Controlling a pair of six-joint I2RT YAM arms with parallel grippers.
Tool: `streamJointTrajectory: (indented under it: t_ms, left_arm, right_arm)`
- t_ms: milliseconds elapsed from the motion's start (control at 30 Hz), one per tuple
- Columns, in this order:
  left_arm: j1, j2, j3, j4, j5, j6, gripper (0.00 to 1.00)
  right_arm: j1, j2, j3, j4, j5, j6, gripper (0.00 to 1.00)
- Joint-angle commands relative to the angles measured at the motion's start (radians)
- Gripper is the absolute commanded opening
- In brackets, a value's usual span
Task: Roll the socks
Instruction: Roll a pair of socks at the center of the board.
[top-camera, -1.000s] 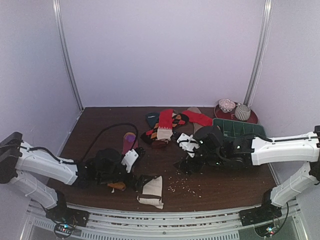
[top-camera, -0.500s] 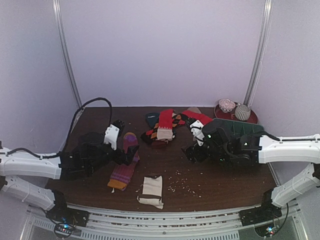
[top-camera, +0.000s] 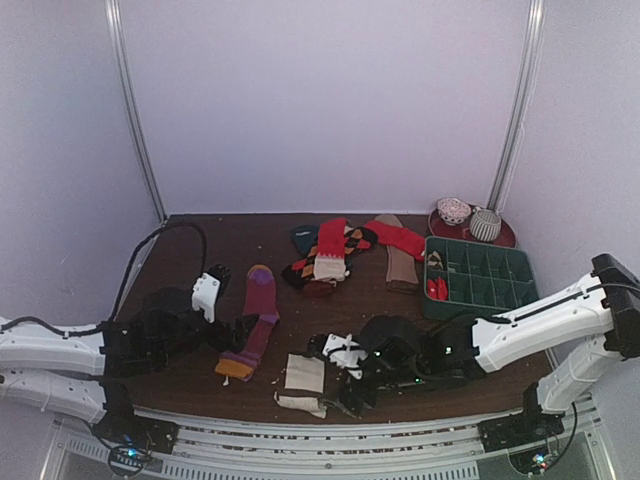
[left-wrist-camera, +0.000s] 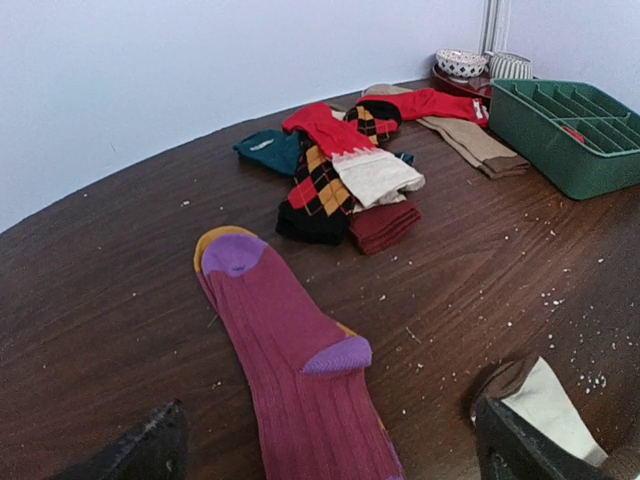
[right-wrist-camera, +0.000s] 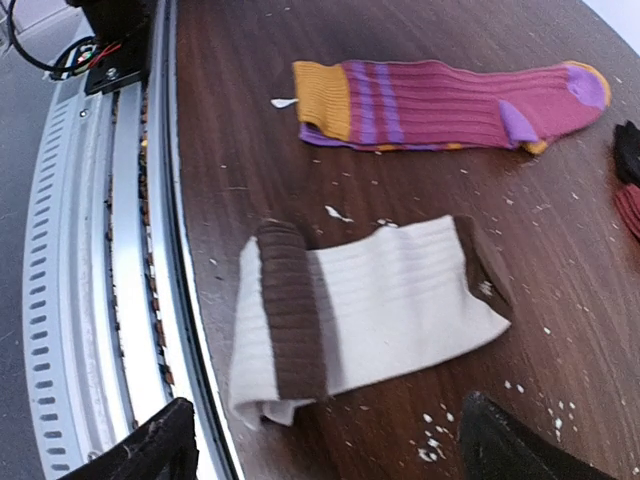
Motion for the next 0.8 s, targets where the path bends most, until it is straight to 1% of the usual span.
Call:
streamJointTrajectory:
  t_ms: [0,100,233,333,433,667,767]
  left_arm:
    - [0.008,-0.056,-0.034,-0.029,-0.002,-0.05,0.98]
    - [0.008,-0.057,-0.038,-0.061,-0.01,-0.052,0.98]
    - [0.008,-0.046,-0.038,-0.063,0.012,-0.04,0.98]
    - [0.008,-0.042,-0.048,-0.042,0.022,-0.033,0.98]
    - [0.008,-0.036,-0.059,-0.024,0.027,-0.032,0.97]
    - [0.008,-0.002,-0.058,-0.009,0.051,-0.028,0.97]
    - [0.008,0.009,-0.056,-0.009,0.059,-0.029,0.97]
  right_arm:
    - [0.039,0.102,0.095,0.04,-0.06,-0.056,0.91]
    - [0.063,0.167,0.147,0.025,-0.018,-0.082,0.9]
    - [0.067,0.215,0.18,0.022,0.026,-0.105,0.9]
    - [0.068,0.256,0.215,-0.017,0.023,-0.119,0.9]
    - [0.068,0.274,0.212,-0.018,0.022,-0.119,0.89]
    - [0.068,0.318,0.214,-0.02,0.019,-0.11,0.83]
    - [0.068,0.331,0.211,-0.009,0.012,-0.094,0.79]
